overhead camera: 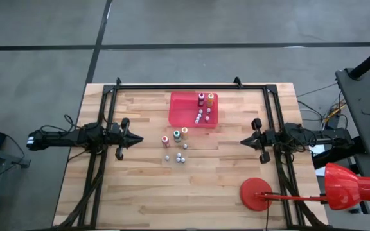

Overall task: Pick & Place food coloring
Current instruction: Put the large orange food coloring bottle into the pink bin

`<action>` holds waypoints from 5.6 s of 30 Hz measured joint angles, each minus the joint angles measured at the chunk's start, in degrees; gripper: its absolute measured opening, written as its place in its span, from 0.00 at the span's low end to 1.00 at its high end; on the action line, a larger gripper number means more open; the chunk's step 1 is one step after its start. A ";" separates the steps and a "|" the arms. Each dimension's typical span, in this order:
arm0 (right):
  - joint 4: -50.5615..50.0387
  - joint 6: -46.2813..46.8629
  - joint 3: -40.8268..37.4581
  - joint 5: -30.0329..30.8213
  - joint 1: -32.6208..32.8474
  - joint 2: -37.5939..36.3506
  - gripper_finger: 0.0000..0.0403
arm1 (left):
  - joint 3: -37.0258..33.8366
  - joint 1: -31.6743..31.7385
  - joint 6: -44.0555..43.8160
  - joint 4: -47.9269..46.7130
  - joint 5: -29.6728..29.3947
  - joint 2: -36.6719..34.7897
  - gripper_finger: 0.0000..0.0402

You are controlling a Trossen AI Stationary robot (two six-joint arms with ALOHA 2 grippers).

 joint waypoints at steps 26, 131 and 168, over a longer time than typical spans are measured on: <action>0.00 -1.06 0.00 0.00 0.02 1.20 0.02 | 0.01 -0.01 0.00 0.02 0.01 0.01 0.00; 0.01 -1.06 0.02 0.00 0.02 1.20 0.02 | 52.23 0.12 1.28 -2.99 -4.21 41.58 0.37; 0.01 -1.06 0.02 -0.01 0.02 1.23 0.02 | 72.93 3.09 5.13 -41.99 -5.95 57.17 0.42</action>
